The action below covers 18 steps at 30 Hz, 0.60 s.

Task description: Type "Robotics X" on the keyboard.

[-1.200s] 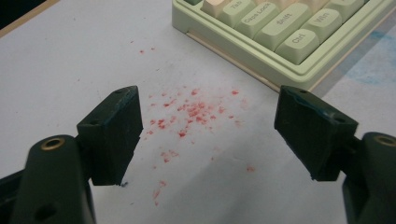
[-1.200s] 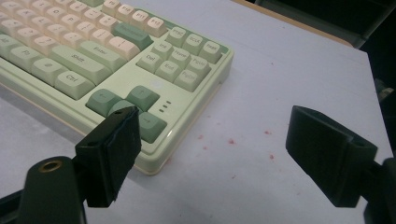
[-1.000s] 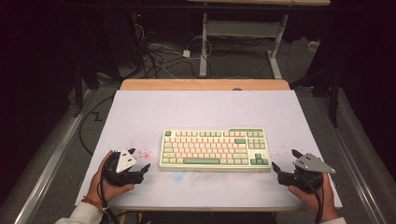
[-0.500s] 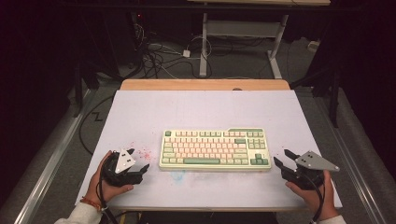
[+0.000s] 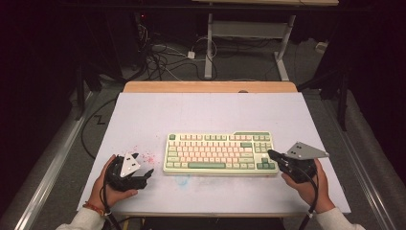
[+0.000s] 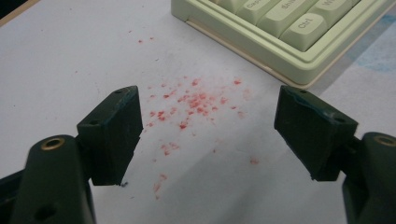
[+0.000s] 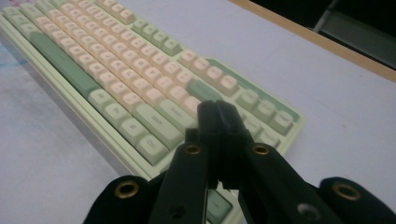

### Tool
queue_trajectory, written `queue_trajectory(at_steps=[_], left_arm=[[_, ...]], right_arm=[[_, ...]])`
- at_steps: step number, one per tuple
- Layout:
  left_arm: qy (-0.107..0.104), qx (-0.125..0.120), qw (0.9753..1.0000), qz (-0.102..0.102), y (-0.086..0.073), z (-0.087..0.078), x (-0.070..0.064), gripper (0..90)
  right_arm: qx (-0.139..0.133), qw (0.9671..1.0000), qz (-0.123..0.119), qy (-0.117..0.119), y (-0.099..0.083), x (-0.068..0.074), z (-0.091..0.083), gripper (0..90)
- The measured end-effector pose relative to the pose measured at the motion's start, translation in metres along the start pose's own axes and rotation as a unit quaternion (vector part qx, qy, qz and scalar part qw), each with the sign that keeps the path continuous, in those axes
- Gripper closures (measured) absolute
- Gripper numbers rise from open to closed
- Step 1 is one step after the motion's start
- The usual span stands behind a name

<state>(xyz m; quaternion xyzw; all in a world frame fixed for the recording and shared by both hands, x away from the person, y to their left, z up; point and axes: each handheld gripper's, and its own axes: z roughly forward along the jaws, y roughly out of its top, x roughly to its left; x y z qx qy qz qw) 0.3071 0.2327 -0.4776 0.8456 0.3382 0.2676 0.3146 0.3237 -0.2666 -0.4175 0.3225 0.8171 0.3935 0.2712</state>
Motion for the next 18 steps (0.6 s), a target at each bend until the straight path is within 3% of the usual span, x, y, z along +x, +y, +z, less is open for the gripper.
queue_trajectory(at_steps=[7, 8, 18], left_arm=[[0.000, 0.001, 1.0000, -0.001, -0.001, -0.001, 0.000, 22.4], [-0.001, -0.001, 1.0000, -0.003, -0.001, -0.001, -0.001, 22.4], [-0.007, 0.001, 1.0000, -0.001, -0.002, 0.000, -0.001, 22.9]], right_arm=[[0.014, 0.9993, -0.026, 0.025, 0.019, 0.010, 0.023, 90.0], [0.023, 0.9986, -0.033, 0.035, 0.021, 0.014, 0.034, 90.0], [0.065, 0.9957, -0.043, 0.050, 0.012, 0.023, 0.064, 90.0]])
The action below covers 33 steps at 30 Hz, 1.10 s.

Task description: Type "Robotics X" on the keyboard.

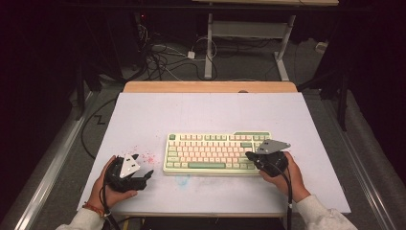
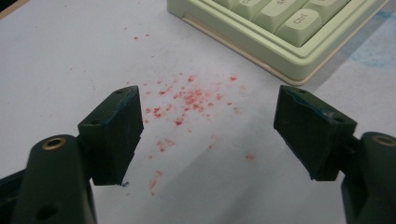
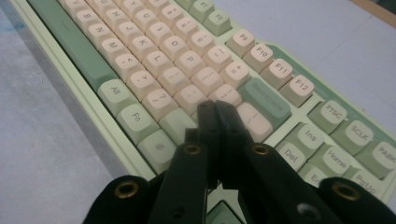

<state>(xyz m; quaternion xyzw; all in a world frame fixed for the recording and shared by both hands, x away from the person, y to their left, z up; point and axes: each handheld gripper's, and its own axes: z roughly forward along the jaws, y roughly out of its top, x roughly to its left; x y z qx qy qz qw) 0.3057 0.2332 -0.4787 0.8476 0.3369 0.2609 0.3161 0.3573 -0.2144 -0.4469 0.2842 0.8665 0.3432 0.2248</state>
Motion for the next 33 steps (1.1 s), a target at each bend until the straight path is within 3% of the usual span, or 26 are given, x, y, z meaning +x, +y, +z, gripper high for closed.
queue_trajectory(at_steps=[6, 7, 10, 11, 14, 17, 28, 33], left_arm=[[-0.007, -0.002, 1.0000, -0.005, 0.001, 0.000, 0.000, 27.3], [-0.006, -0.004, 0.9999, -0.010, 0.001, -0.001, 0.000, 31.1], [-0.002, 0.001, 0.9998, -0.021, 0.003, -0.002, 0.002, 54.1], [-0.011, -0.002, 0.9997, -0.024, 0.003, -0.002, 0.002, 58.6], [-0.023, 0.009, 0.9996, -0.015, 0.005, -0.003, 0.001, 73.4], [-0.024, 0.014, 0.9996, -0.005, 0.006, -0.003, 0.000, 82.1], [-0.049, -0.007, 0.9987, -0.013, 0.020, 0.000, -0.002, 85.5], [-0.063, -0.012, 0.9979, 0.000, 0.032, 0.007, -0.005, 85.6]], right_arm=[[0.012, 0.9999, 0.001, 0.001, -0.005, -0.001, 0.006, 90.0], [0.009, 1.0000, 0.002, 0.004, -0.005, -0.001, 0.007, 90.0], [0.015, 0.9999, -0.003, 0.005, -0.007, 0.001, 0.009, 90.0], [0.010, 0.9999, 0.000, 0.005, -0.008, 0.002, 0.009, 90.0], [0.009, 0.9999, -0.006, 0.002, -0.008, 0.003, 0.009, 90.0], [0.004, 1.0000, -0.004, 0.001, -0.010, 0.002, 0.009, 90.0], [-0.002, 1.0000, 0.002, 0.001, -0.012, 0.003, 0.008, 90.0], [-0.005, 1.0000, 0.002, -0.003, -0.013, 0.004, 0.008, 90.0]])
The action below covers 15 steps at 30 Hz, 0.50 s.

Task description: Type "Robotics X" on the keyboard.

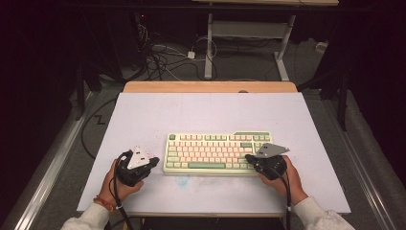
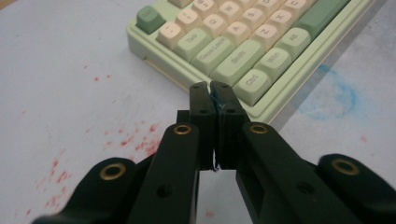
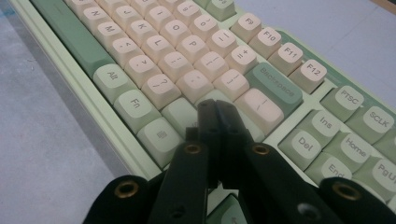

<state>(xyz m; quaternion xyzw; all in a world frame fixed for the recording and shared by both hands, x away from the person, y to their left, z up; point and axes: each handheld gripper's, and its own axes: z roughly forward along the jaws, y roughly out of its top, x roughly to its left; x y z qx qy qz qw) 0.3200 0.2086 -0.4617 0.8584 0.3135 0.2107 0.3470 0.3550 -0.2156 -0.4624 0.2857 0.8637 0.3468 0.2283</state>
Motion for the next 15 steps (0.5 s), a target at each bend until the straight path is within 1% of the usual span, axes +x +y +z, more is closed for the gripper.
queue_trajectory(at_steps=[3, 4, 5, 6, 9, 10, 11, 13, 14, 15], left_arm=[[-0.010, 0.005, 0.9998, 0.016, 0.009, 0.008, -0.002, 84.6], [-0.016, 0.006, 0.9996, 0.023, 0.015, 0.012, -0.003, 84.7], [-0.016, 0.006, 0.9996, 0.023, 0.015, 0.012, -0.003, 85.4], [-0.018, 0.006, 0.9995, 0.026, 0.018, 0.014, -0.004, 85.4], [-0.023, 0.001, 0.9993, 0.028, 0.028, 0.019, -0.004, 85.4], [-0.027, -0.002, 0.9992, 0.029, 0.034, 0.022, -0.004, 85.9], [-0.027, -0.002, 0.9992, 0.029, 0.034, 0.022, -0.004, 86.0], [-0.027, 0.000, 0.9990, 0.036, 0.040, 0.026, -0.006, 85.9], [-0.033, 0.000, 0.9987, 0.038, 0.045, 0.029, -0.006, 86.0], [-0.031, 0.001, 0.9987, 0.040, 0.047, 0.031, -0.007, 85.9]], right_arm=[[-0.001, 1.0000, 0.001, -0.001, 0.000, 0.000, 0.000, 90.0], [-0.001, 1.0000, 0.001, -0.002, 0.000, 0.000, 0.000, 90.0], [-0.001, 1.0000, 0.001, -0.002, 0.000, 0.000, 0.000, 90.0], [-0.001, 1.0000, 0.002, -0.003, 0.000, 0.000, 0.000, 90.0], [-0.003, 1.0000, 0.003, -0.002, -0.001, 0.000, 0.000, 90.0], [-0.003, 1.0000, 0.003, -0.003, -0.001, 0.000, 0.000, 90.0], [-0.002, 1.0000, 0.003, -0.004, -0.001, 0.001, 0.000, 90.0], [-0.003, 1.0000, 0.003, -0.003, -0.001, 0.001, 0.000, 90.0], [-0.003, 1.0000, 0.003, -0.003, -0.001, 0.000, 0.000, 90.0], [-0.003, 1.0000, 0.003, -0.003, -0.001, 0.000, 0.000, 90.0]])
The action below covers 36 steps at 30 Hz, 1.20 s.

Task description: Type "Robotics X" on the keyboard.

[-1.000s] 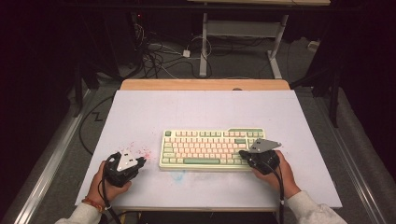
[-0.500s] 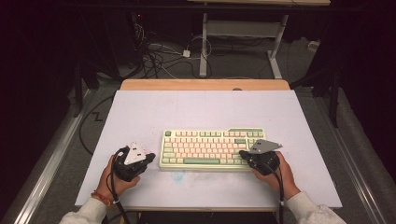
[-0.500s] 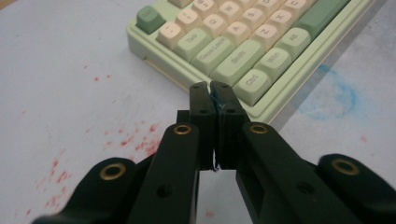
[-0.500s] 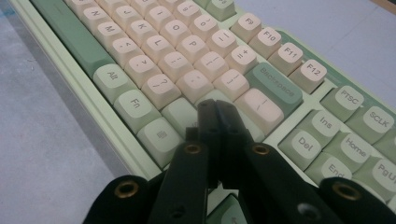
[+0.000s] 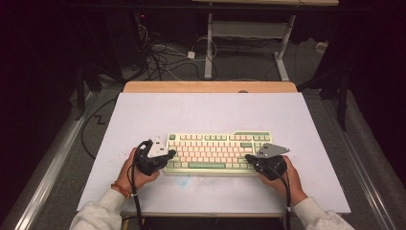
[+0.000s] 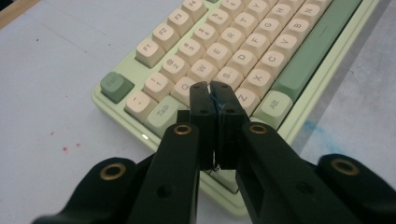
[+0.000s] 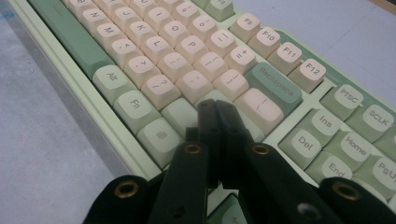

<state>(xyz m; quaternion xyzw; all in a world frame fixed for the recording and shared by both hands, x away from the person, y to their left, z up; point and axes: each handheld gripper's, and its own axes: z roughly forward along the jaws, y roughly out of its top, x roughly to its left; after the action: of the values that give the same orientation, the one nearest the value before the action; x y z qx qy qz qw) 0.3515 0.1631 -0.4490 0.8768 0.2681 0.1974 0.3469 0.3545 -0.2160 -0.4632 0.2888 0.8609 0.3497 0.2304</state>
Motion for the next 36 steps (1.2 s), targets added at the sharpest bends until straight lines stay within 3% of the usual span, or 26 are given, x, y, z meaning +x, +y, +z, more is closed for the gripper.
queue_trajectory(at_steps=[6, 18, 36], left_arm=[[0.000, 0.003, 1.0000, -0.009, 0.009, 0.006, 0.002, 85.3], [-0.015, 0.005, 0.9998, 0.008, 0.027, 0.021, 0.002, 87.6], [-0.032, 0.048, 0.9978, 0.035, 0.056, 0.057, -0.006, 87.5]], right_arm=[[0.000, 1.0000, -0.002, -0.002, 0.000, 0.001, 0.000, 90.0], [0.000, 1.0000, -0.001, -0.002, 0.000, 0.001, 0.000, 90.0], [0.000, 1.0000, -0.003, -0.002, 0.000, 0.001, 0.000, 90.0]])
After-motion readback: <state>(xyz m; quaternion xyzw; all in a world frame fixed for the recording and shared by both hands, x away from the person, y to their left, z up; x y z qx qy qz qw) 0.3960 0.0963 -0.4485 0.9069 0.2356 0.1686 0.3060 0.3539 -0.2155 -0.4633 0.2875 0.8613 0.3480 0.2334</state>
